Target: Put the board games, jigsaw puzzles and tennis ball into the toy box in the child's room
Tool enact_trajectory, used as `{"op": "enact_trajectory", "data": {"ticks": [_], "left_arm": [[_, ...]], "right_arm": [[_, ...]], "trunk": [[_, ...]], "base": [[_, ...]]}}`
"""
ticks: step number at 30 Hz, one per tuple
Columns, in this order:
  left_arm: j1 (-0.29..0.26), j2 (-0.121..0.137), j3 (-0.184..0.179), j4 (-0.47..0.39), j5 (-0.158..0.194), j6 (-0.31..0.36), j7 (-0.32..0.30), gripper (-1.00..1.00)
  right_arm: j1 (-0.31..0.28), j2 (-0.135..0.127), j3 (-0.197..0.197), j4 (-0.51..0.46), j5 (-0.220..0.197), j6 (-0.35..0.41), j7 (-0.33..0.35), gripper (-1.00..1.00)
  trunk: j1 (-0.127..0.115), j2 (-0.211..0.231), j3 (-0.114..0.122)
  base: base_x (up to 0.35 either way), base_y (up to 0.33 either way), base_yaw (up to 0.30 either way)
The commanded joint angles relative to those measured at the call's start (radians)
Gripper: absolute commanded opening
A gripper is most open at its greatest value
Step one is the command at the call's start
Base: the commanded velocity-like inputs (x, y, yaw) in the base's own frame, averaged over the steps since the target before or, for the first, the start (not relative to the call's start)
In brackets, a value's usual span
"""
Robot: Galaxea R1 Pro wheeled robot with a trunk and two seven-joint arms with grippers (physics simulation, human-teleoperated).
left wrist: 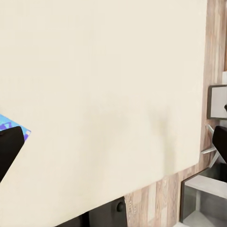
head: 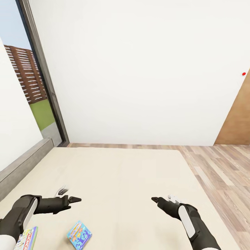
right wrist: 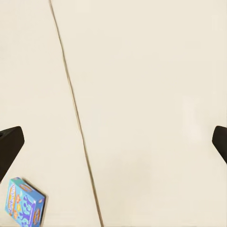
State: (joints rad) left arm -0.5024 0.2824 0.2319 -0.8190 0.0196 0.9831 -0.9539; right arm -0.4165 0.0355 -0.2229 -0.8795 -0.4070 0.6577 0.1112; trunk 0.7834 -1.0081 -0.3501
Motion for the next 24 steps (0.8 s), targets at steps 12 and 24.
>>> {"op": "enact_trajectory", "data": {"ticks": [12,24], "left_arm": [[-0.001,0.0,0.001,0.0,0.002,0.008,-0.002,1.0],[-0.001,-0.002,-0.001,0.0,0.0,-0.024,0.004,1.0]], "right_arm": [[-0.001,0.001,-0.003,0.0,0.004,-0.003,0.005,1.0],[-0.001,0.001,-0.002,0.002,0.004,-0.001,0.005,1.0]], "trunk": [[0.0,-0.001,-0.001],[0.0,-0.001,-0.001]], "base": [[0.018,0.0,0.0],[0.001,0.0,0.0]]}}
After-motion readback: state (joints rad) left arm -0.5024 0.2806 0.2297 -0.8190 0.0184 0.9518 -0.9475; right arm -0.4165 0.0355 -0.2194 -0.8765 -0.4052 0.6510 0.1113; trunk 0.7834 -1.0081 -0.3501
